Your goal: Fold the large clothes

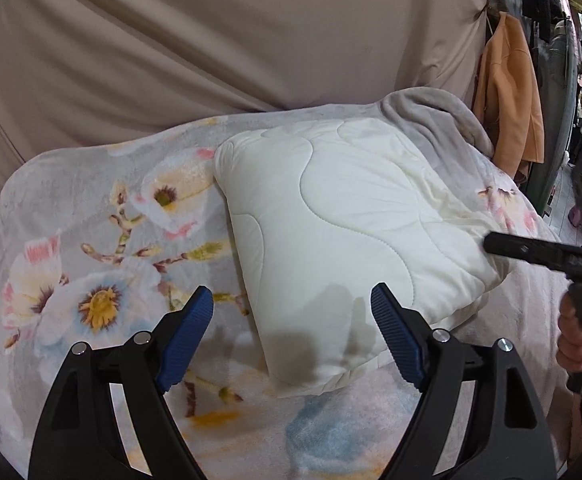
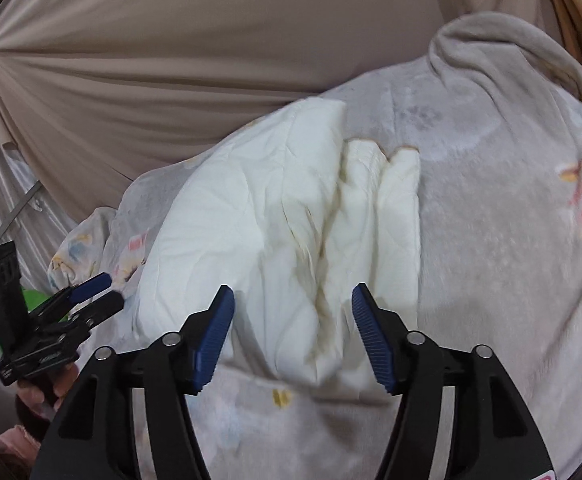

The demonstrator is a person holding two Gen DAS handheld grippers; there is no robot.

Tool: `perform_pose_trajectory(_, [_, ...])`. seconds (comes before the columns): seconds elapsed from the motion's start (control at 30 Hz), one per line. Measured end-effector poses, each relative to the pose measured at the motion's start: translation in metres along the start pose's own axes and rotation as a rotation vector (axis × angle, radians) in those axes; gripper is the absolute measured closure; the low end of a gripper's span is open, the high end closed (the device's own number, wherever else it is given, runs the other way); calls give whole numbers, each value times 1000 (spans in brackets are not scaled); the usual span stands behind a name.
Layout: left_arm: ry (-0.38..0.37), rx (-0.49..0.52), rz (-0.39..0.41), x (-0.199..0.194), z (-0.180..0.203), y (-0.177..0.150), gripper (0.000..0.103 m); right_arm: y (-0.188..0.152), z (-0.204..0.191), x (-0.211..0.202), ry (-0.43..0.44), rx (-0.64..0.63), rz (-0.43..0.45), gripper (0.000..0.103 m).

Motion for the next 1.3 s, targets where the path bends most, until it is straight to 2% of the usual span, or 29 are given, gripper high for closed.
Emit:
perform_pose_trajectory(0.13, [5, -22, -15, 9, -3, -5, 24, -17, 7, 0, 23, 61, -43, 39])
perform_pose_trajectory(0.3, [12, -43, -17, 11, -10, -9, 24, -22, 3, 9, 62, 100, -79, 37])
perform_pose_trajectory(0.57, [21, -80, -36, -6, -44, -33, 24, 2, -14, 33, 108, 140, -122, 34])
perform_pose_trajectory(0.6, [29, -92, -38, -11, -53, -38, 24, 7, -19, 36, 107, 136, -122, 40])
perform_pose_trajectory(0.63, [36, -103, -37, -15, -60, -43, 24, 12, -26, 38, 99, 123, -117, 57])
perform_pose_trajectory(0.73, [66, -169, -28, -33, -90, -59, 24, 33, -72, 30, 7, -27, -32, 78])
perform_pose_trajectory(0.83, [105, -259, -22, -53, -125, -80, 24, 50, -153, 13, 25, -217, 62, 84])
perform_pose_trajectory(0.93, [132, -351, -30, -70, -155, -104, 24, 45, -257, 17, 34, -453, 118, 86])
perform_pose_trajectory(1.03, [161, -445, -46, -86, -183, -134, 24, 8, -341, 52, 24, -677, 77, 88])
perform_pose_trajectory(1.13, [180, -525, -55, -102, -204, -162, 24, -54, -402, 113, -17, -885, -37, 89])
perform_pose_trajectory(1.2, [190, -564, -56, -113, -214, -178, 24, -91, -422, 150, -67, -983, -99, 89])
perform_pose_trajectory(1.3, [197, -612, -51, -125, -226, -197, 24, -123, -434, 189, -123, -1050, -160, 89])
Point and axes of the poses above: each gripper's, at about its wrist camera, not at the fingertips, and x roughly the way its jaws point, z to its right, y to its top, the point moved 5 cm from there along x, roughly the way its jaws point, and after that the axes turned 9 degrees about -y, right-handed, at the moved point
